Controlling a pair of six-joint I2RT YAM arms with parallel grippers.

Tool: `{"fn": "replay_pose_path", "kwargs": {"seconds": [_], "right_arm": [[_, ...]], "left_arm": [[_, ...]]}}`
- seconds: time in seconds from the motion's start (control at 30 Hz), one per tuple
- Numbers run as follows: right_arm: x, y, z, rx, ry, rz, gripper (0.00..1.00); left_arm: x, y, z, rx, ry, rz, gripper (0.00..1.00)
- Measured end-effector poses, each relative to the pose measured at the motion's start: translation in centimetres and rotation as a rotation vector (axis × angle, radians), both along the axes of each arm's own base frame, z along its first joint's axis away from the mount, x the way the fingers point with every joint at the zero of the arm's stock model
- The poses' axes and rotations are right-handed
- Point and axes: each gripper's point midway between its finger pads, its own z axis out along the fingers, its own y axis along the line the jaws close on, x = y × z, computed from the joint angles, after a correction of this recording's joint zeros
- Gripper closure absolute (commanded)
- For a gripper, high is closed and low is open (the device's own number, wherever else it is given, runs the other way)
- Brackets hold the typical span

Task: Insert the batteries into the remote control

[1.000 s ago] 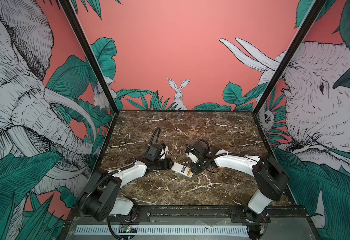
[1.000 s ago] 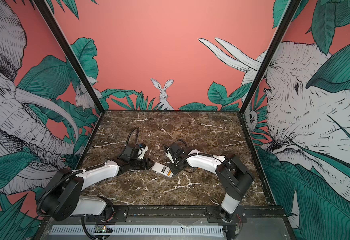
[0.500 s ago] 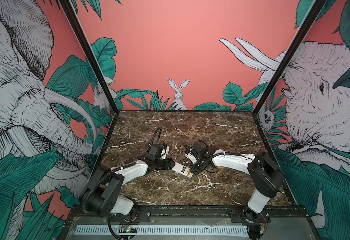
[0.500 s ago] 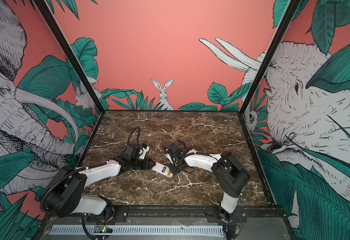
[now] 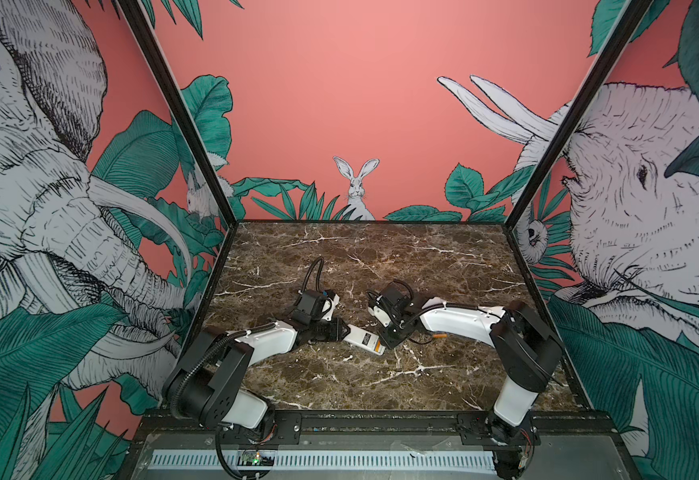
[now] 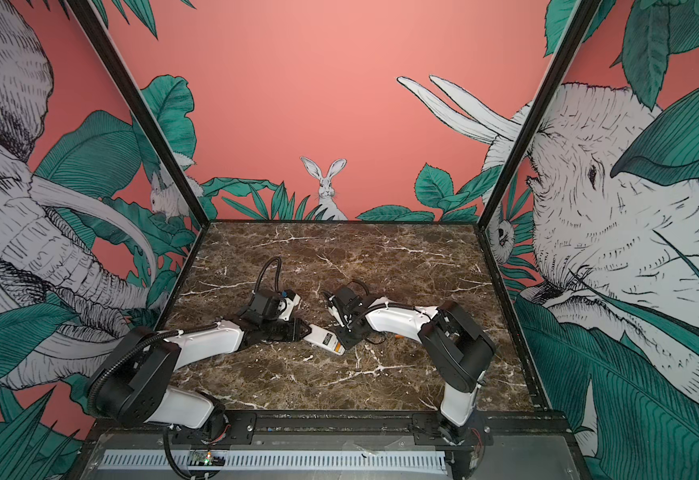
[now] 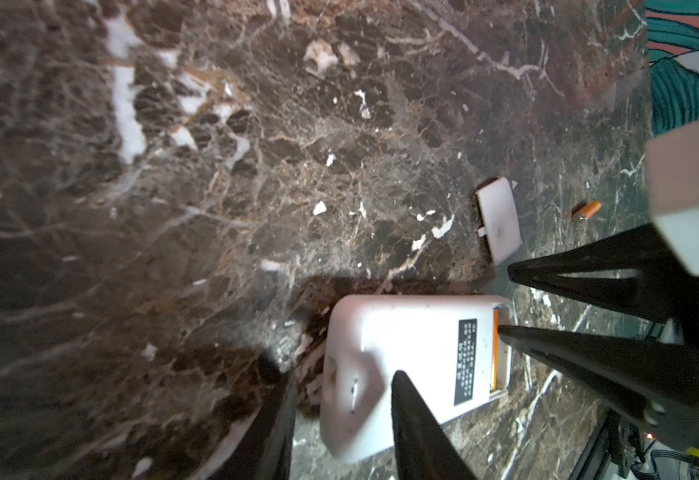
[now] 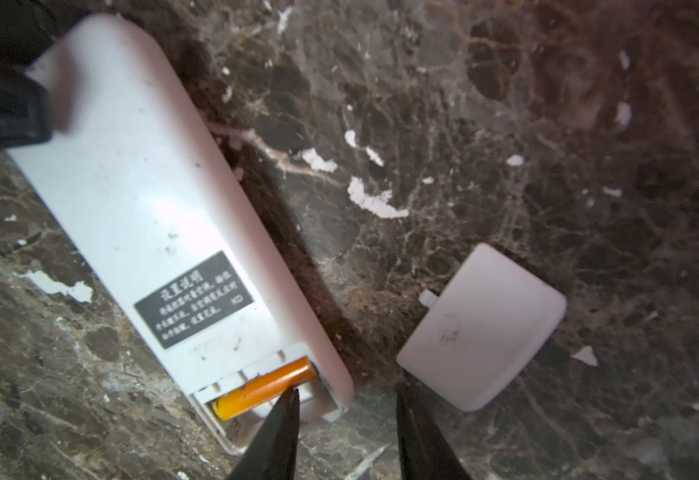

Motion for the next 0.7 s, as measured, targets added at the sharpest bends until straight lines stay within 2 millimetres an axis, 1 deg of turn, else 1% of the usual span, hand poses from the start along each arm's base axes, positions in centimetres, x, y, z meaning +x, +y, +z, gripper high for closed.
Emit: {"fn": "replay_pose_path", "kwargs": {"seconds": [0.57, 0.7], "right_arm": [[0.13, 0.24, 0.00, -0.026, -0.009, 0.017, 0.64], [0.17, 0.19, 0.02, -0.029, -0.012, 0.016, 0.61]], "left_arm": [[-0.47, -0.12, -0.32, -0.009, 0.010, 0.004, 0.64], [-0.43, -0.10, -0.27, -0.009, 0.009, 0.007, 0.66]]}}
